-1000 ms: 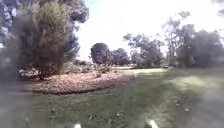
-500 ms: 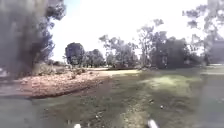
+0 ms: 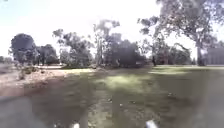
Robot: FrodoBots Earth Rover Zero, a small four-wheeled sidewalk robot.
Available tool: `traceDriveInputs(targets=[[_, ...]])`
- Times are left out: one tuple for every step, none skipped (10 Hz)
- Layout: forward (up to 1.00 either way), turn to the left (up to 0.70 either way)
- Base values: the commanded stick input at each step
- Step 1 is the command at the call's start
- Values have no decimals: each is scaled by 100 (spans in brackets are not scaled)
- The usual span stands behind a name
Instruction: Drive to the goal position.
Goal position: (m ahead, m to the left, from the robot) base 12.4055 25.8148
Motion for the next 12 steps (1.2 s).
traceDriveInputs(targets=[[70,0],[70,0],[70,0],[70,0],[70,0],[70,0],[70,0],[70,0],[70,0],[70,1],[70,2],[70,14]])
